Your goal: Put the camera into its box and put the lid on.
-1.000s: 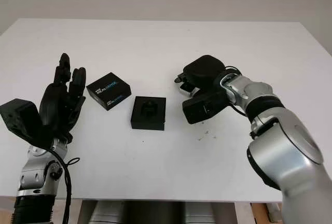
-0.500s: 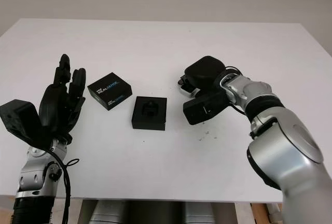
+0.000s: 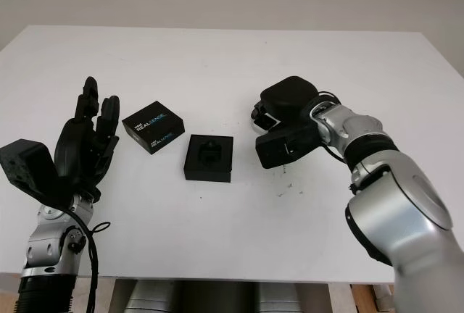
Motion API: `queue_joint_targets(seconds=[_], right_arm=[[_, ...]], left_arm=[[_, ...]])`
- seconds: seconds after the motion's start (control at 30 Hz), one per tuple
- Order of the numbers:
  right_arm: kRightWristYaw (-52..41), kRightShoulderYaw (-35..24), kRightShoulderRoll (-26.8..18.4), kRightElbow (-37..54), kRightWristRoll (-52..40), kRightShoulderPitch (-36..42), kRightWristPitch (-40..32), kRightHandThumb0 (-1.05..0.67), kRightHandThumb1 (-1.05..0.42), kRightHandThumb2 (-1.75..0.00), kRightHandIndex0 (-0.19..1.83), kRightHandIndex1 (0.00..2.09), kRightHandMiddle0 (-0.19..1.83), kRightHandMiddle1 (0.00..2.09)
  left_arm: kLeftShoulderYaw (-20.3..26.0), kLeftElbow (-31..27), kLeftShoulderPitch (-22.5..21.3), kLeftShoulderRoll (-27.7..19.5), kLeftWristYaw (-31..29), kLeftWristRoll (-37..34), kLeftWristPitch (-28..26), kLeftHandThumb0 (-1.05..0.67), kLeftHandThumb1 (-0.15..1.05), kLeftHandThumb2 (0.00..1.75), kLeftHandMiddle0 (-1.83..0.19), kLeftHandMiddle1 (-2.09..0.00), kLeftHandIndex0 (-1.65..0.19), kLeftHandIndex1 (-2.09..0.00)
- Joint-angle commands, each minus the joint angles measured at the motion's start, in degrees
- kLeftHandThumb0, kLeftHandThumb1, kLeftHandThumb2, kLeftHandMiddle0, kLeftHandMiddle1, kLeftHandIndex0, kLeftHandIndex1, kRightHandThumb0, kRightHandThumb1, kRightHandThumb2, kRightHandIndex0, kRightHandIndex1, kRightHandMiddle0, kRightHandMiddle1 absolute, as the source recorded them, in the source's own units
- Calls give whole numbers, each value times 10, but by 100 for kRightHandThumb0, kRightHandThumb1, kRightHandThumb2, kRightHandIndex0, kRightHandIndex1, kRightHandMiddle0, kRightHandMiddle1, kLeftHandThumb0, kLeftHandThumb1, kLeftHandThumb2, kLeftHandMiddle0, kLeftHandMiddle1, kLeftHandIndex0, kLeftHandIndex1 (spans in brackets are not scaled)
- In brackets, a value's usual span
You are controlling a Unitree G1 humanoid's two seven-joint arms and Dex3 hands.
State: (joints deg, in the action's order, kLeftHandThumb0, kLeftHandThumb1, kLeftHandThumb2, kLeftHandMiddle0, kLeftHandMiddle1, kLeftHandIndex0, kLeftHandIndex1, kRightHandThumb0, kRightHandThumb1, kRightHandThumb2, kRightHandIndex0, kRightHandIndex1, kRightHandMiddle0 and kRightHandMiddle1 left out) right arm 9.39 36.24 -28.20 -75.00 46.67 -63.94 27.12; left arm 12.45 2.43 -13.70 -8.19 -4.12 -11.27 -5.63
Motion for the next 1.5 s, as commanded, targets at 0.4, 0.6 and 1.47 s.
queue_joint_targets(seconds=[0.4,0.6,1.47], right_arm=[[-28,-39,-1,-2,-44,30,-8,-31,-95,-5,58,2,41,122],[-62,-67,-3,1,-75,40,-17,-29,-96,-6,54,1,35,129],[-140,-212,23,23,-232,76,-60,-34,-94,-5,46,1,36,142]], left_arm=[[3,-8,4,-2,-4,-4,6,-69,105,38,17,-5,18,-5],[0,-5,3,-3,-5,-1,6,-70,105,37,17,-5,18,-5],[-2,-9,2,2,-3,-3,-5,-73,105,35,17,-5,18,-5]])
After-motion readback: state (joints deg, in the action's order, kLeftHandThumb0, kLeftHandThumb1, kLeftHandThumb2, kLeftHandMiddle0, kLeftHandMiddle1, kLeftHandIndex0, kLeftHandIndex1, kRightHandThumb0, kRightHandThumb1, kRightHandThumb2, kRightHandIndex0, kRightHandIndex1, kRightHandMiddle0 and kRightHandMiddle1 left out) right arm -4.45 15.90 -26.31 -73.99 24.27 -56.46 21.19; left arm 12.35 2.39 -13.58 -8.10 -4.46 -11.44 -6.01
